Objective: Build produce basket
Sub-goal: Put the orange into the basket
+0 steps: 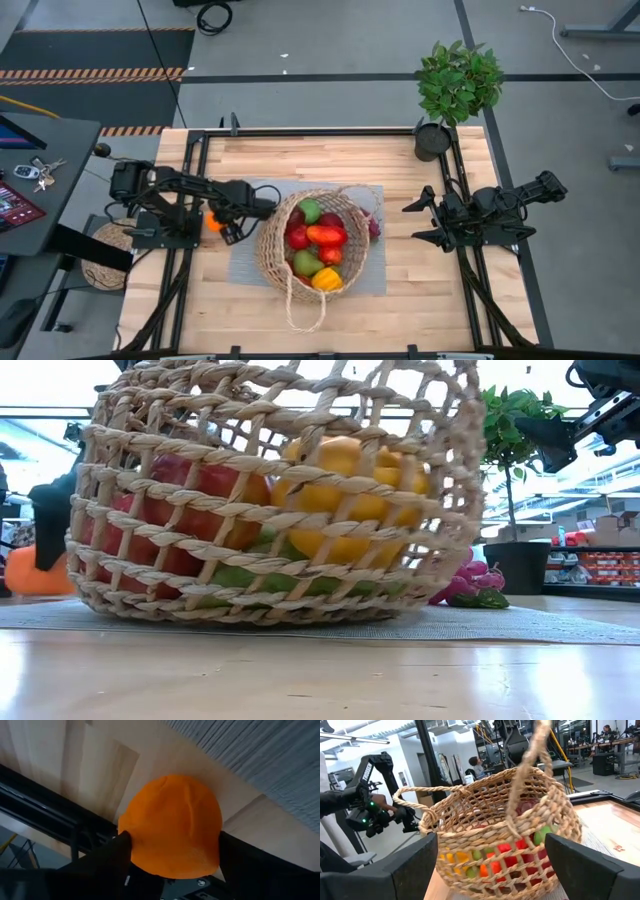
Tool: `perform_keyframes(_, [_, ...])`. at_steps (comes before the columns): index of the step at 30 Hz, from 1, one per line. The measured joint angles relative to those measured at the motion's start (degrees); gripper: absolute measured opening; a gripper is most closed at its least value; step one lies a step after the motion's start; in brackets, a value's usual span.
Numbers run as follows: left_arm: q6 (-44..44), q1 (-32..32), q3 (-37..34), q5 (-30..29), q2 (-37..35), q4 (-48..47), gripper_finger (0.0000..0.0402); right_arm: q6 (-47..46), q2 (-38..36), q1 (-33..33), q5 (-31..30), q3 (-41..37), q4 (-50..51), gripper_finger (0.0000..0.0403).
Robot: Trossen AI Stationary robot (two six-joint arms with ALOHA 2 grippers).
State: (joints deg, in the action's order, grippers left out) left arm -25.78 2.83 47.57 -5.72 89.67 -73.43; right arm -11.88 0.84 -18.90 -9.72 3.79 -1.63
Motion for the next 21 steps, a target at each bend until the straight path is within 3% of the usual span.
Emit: perform_keyframes(21, [0.98,3.29,16.02,-10.85,-10.21,-10.35,0.0270,0.02,0.00,0.00,0.00,-0.02,-0.10,0.0370])
